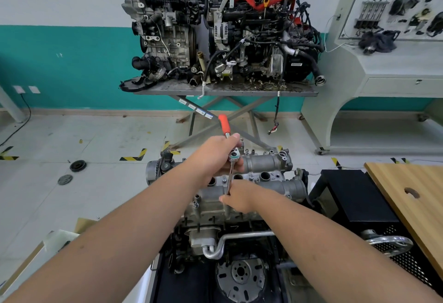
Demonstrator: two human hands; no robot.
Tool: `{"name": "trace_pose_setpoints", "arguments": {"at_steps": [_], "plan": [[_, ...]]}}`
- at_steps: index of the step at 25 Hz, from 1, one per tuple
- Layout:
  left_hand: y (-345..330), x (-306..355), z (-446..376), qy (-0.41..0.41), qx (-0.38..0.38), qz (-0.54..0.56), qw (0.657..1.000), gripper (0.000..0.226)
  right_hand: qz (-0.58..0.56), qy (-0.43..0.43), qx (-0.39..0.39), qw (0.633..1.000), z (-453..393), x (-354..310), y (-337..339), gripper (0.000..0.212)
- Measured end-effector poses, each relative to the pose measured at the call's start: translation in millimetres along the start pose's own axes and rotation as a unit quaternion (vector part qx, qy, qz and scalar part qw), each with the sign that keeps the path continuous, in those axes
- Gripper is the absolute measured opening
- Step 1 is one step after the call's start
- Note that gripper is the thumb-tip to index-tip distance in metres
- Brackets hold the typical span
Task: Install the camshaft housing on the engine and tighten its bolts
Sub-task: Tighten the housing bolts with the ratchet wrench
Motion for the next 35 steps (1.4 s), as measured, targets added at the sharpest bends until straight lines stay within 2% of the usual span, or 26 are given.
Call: {"name": "trace_pose_setpoints", "arguments": {"at_steps": [7,10,13,15,17,18,21,23,24,25,26,27,28,29,30,31,32,34,35], "plan": [[-2.0,16.7,16.1,-0.127,-0.066,-0.168,0.975,0.048,-0.025,-0.015,-0.014,0.999,3.7,0.5,-0.9,0.045],[-1.5,31.9,20.0,-0.182,-0.089,-0.293,0.934,0.043,-0.007,-0.002,-0.019,1.0,2.9,-2.5,-1.5,0.045],[-17.7,41.9,25.8,-0.269,-0.12,-0.454,0.841,0.035,-0.005,-0.01,-0.003,1.0,0.1,0.4,-2.2,0.044],[-34.1,37.0,30.4,-0.338,-0.113,-0.564,0.745,0.031,-0.011,-0.022,0.005,1.0,-0.2,6.5,-4.7,0.044],[-41.3,31.4,32.3,-0.42,-0.035,-0.637,0.646,0.036,-0.006,-0.031,0.007,0.999,0.3,6.3,-7.5,0.045],[-39.7,32.3,35.1,-0.468,0.021,-0.633,0.616,0.04,-0.001,-0.035,0.014,0.999,-1.5,7.4,-7.7,0.045],[-24.7,32.6,52.8,-0.608,0.163,-0.509,0.588,0.04,0.005,-0.034,0.025,0.999,0.4,9.9,-2.7,0.041],[-17.4,27.1,51.5,-0.618,0.222,-0.452,0.604,0.038,0.019,-0.057,0.011,0.998,-2.6,5.4,-0.5,0.029],[-15.2,21.3,46.2,-0.594,0.235,-0.436,0.634,0.039,0.068,-0.099,0.026,0.992,-12.8,-0.4,-6.3,0.017],[-13.5,15.5,40.6,-0.563,0.231,-0.41,0.679,0.044,0.143,-0.164,-0.015,0.976,-4.7,-0.4,-8.4,0.018],[-11.6,9.2,34.8,-0.527,0.205,-0.363,0.741,0.049,0.072,-0.252,-0.036,0.964,8.8,2.5,-2.0,0.031],[-9.6,3.1,30.3,-0.487,0.163,-0.292,0.807,0.053,0.132,-0.24,0.03,0.961,4.7,-0.3,1.1,0.038],[-8.6,-2.9,27.8,-0.451,0.127,-0.213,0.858,0.055,0.151,-0.204,0.045,0.966,-3.9,4.3,-3.4,0.034],[-7.5,-7.6,27.8,-0.426,0.113,-0.142,0.886,0.053,0.188,-0.099,0.111,0.971,-30.1,0.4,-9.3,0.029],[-6.3,-11.2,28.8,-0.405,0.12,-0.081,0.903,0.047,0.181,0.003,0.06,0.982,-30.2,-5.1,-15.9,0.03],[-5.3,-15.2,27.5,-0.37,0.134,-0.018,0.919,0.042,0.09,-0.029,0.039,0.995,-20.6,6.0,-11.9,0.032],[-5.7,-19.3,23.6,-0.315,0.144,0.045,0.937,0.039,0.059,-0.067,0.0,0.996,-14.8,8.1,-11.9,0.032],[-10.2,-29.0,13.9,-0.177,0.112,0.169,0.963,0.049,0.031,-0.092,0.014,0.995,-19.0,11.0,-14.0,0.029],[-11.5,-31.0,10.5,-0.124,0.086,0.218,0.964,0.056,0.037,-0.083,0.004,0.996,-18.3,11.2,-16.8,0.03]]}}
Point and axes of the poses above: each hand's wrist, its own z-axis away from the middle knuckle, its own y-axis out of the back of the hand, x = y × z, the point moved 7 cm from there along -z, towards the middle knuckle, and after that the axes turned 10 degrees about x, right-handed, at the moved point
